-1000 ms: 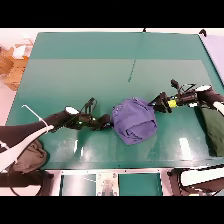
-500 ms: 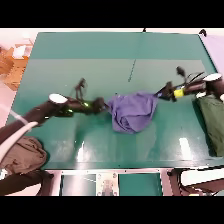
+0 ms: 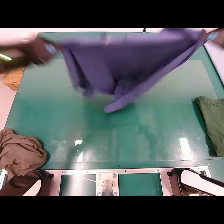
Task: Fold the shirts.
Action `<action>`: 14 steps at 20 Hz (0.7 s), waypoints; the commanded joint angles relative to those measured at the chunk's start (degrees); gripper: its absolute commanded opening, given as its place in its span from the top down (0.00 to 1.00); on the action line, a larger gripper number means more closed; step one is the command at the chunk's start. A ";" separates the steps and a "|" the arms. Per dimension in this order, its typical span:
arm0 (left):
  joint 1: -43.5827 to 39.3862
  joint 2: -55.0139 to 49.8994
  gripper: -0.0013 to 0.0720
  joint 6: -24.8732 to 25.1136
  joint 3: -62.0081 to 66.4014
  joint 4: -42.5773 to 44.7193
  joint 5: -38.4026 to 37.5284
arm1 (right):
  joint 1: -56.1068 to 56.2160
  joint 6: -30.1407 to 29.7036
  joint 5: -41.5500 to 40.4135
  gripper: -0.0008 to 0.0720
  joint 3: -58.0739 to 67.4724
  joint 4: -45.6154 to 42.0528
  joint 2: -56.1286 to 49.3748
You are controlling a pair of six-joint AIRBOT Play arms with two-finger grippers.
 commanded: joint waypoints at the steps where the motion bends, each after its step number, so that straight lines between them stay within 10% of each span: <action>1: 0.72 2.73 0.95 -1.14 18.99 4.76 -8.20 | -0.83 -0.15 -3.67 0.96 12.02 0.94 8.33; 14: 0.72 -19.67 0.95 0.68 26.56 14.45 -10.43 | 2.54 0.15 -14.62 0.96 1.31 -2.08 0.13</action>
